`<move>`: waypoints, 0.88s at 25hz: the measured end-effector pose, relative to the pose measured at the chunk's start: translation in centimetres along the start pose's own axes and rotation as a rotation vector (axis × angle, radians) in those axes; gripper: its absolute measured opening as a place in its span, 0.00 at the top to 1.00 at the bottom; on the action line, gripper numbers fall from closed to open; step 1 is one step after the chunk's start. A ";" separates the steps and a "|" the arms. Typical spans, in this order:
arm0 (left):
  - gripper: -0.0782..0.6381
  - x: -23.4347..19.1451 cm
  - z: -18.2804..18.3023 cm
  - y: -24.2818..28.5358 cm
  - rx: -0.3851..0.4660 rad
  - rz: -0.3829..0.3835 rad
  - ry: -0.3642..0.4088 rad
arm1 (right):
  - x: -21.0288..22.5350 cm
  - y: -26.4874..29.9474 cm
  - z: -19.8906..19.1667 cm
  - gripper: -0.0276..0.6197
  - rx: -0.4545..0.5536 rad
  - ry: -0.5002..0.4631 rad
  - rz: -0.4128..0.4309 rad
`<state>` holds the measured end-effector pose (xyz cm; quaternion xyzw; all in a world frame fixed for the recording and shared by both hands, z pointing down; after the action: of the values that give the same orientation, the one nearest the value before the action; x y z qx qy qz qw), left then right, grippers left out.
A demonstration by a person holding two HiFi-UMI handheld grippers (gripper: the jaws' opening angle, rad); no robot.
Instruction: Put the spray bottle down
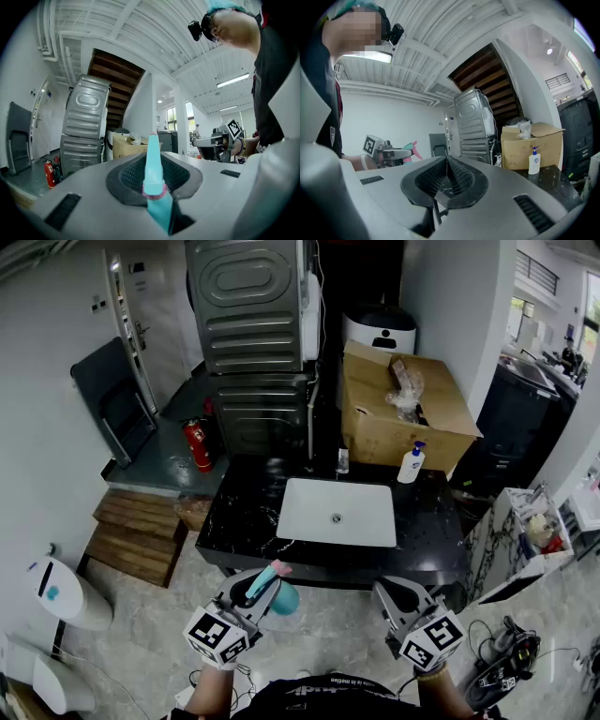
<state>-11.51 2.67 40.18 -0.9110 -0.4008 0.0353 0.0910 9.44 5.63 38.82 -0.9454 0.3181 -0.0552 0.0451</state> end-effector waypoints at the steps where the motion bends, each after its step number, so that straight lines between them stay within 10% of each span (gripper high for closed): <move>1: 0.76 0.2 -0.1 0.1 0.000 -0.005 -0.005 | 0.1 -0.1 0.0 0.90 0.001 0.000 0.002; 22: 0.76 1.7 -1.8 0.9 -0.040 0.016 -0.008 | 1.5 -1.7 -0.6 0.90 -0.018 0.037 0.013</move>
<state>-9.50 3.10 41.82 -0.9157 -0.3942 0.0318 0.0708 11.57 6.03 39.76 -0.9424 0.3256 -0.0695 0.0313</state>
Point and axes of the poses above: the fingertips, and each gripper's own axes: y forward along the fingers, x to its right, z out of its top, the point moved 1 cm from there along -y, backward along the fingers, and after that the axes turned 9 degrees about x, right-handed, at the moved point
